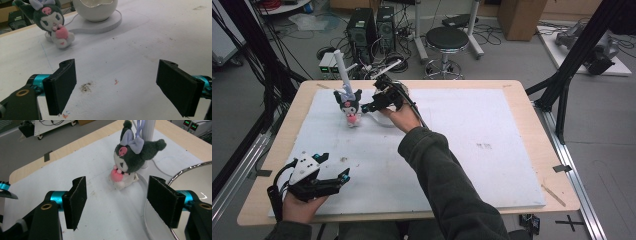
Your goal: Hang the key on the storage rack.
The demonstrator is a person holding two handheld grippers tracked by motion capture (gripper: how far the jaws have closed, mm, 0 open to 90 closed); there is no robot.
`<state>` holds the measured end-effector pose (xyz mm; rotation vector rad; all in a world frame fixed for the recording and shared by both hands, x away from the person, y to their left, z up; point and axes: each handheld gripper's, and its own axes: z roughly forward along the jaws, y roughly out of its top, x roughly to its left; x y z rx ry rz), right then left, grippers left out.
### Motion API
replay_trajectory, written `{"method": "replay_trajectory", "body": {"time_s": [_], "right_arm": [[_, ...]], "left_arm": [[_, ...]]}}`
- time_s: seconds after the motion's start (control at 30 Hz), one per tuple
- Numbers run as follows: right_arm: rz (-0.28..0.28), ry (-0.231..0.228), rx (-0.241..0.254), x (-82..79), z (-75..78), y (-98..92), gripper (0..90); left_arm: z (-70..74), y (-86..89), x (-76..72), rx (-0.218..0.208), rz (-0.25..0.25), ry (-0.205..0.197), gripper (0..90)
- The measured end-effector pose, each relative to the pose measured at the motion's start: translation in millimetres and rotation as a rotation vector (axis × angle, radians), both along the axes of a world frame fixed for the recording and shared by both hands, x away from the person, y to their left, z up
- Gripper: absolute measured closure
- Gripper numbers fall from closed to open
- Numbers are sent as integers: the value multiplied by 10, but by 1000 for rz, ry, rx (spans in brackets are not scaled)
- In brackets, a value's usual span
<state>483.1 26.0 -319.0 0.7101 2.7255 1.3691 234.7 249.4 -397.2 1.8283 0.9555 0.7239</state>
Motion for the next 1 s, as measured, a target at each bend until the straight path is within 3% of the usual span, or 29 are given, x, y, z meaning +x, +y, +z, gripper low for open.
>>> {"method": "replay_trajectory", "body": {"time_s": [0.3, 0.47, 0.73, 1.0], "right_arm": [[2, -11, 23, -66, 97, -114, 298], [6, -26, 84, -124, 113, -178, 293], [2, -12, 70, -151, 61, -281, 265], [-7, -27, 82, -204, 63, -393, 246]], "left_arm": [[1, 2, 0, 2, -1, 1, 169], [0, -6, 6, 5, -3, 0, 169], [-1, -22, 11, 5, -6, 1, 169], [-3, -27, 14, 3, -6, 4, 169]]}}
